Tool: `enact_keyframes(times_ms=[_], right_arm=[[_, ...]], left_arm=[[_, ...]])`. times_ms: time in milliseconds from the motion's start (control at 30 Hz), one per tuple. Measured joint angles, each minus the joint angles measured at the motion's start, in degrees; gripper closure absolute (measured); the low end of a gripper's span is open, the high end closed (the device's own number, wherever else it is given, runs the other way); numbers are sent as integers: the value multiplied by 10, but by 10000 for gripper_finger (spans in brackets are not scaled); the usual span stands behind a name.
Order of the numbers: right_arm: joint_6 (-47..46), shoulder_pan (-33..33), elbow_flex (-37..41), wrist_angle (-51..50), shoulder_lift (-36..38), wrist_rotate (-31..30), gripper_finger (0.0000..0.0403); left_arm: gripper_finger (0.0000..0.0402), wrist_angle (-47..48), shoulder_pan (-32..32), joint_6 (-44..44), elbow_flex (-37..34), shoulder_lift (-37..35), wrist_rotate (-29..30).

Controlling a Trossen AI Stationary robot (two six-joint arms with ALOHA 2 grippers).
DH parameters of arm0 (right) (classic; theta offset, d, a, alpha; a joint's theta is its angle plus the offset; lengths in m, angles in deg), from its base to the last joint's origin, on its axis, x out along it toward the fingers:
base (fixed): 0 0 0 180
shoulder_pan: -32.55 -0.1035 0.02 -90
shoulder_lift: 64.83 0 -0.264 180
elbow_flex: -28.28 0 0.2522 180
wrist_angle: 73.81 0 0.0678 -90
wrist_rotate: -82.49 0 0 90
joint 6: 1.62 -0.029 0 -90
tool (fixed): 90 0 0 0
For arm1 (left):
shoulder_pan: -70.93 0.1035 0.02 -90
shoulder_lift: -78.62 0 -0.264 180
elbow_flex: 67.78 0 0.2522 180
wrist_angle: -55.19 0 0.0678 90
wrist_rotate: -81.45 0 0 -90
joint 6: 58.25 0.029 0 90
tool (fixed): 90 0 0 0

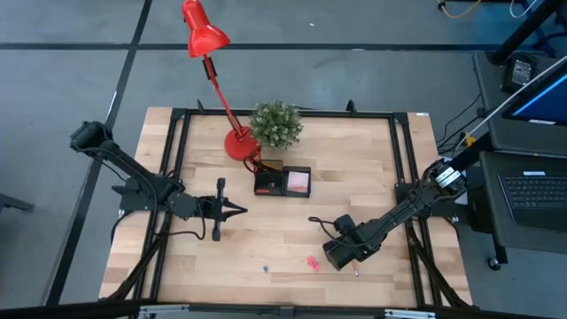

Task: Pick and place office supplies into organizer
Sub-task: Put the orange pencil into the black desk organizer

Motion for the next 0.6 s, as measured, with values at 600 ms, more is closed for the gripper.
enact_keyframes(times_ms=[600], right_arm=[[1,0,0,0,0,-1,343]], left_arm=[[398,0,0,1,0,0,0]])
